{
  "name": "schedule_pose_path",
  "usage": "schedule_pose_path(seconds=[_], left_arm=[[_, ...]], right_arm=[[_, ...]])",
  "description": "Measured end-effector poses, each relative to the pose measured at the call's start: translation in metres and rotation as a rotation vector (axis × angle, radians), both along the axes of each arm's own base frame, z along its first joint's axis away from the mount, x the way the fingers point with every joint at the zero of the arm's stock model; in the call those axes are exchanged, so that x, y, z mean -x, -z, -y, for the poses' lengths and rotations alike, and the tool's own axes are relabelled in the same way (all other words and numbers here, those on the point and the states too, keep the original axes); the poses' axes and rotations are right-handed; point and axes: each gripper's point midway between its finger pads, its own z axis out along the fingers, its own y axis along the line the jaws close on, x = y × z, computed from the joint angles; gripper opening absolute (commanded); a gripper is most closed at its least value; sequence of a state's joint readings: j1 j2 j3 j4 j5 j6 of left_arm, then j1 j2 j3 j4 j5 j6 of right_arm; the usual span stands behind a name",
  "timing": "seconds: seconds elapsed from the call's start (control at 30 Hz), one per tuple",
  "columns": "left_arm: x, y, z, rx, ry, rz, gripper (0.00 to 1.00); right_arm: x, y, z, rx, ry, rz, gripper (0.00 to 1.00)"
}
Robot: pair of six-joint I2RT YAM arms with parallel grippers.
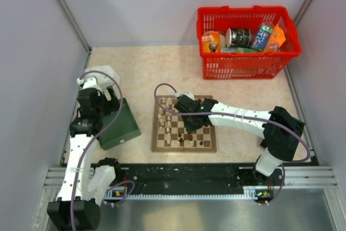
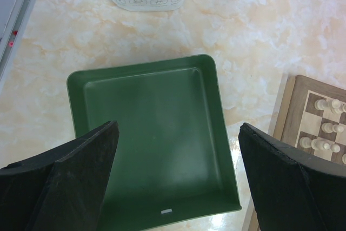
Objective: Set up the chess pieces on the board
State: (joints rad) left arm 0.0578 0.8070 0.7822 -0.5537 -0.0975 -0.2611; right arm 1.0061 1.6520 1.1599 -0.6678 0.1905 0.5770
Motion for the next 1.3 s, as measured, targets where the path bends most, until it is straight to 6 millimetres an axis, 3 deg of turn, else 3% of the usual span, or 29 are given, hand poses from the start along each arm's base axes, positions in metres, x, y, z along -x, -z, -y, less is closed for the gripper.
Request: schedule_pose_path(seconds=[0.13,0.3,0.47,0.57,0.77,1.17,1.3], left_arm=[[0.0,0.0,0.0,0.001,0.0,0.0,0.98],[0.0,0.0,0.001,0.002,0.003,0.0,0.98],[0.0,0.0,0.001,0.005,0.006,0.0,0.98],[0.0,0.0,0.002,0.007,0.007,0.001,0.98],[0.0,0.0,0.002,0.008,0.009,0.0,0.98],[0.0,0.0,0.002,0.008,0.009,0.0,0.98],[0.0,0.0,0.002,0.008,0.009,0.0,0.98]], right_arm=[[-0.003,-0.019,0.003,-0.026,0.011,0.043,0.15],[-0.006,-0.064,0.012,-0.105,0.04,0.129,0.15],[0.001,-0.09,0.034,-0.14,0.088,0.166,0.16],[0.01,-0.084,0.053,-0.129,0.119,0.148,0.16],[0.02,-0.049,0.078,-0.031,0.157,0.081,0.15],[-0.001,-0.014,0.082,0.036,0.197,0.054,0.15],[-0.004,-0.01,0.08,0.039,0.198,0.053,0.16]])
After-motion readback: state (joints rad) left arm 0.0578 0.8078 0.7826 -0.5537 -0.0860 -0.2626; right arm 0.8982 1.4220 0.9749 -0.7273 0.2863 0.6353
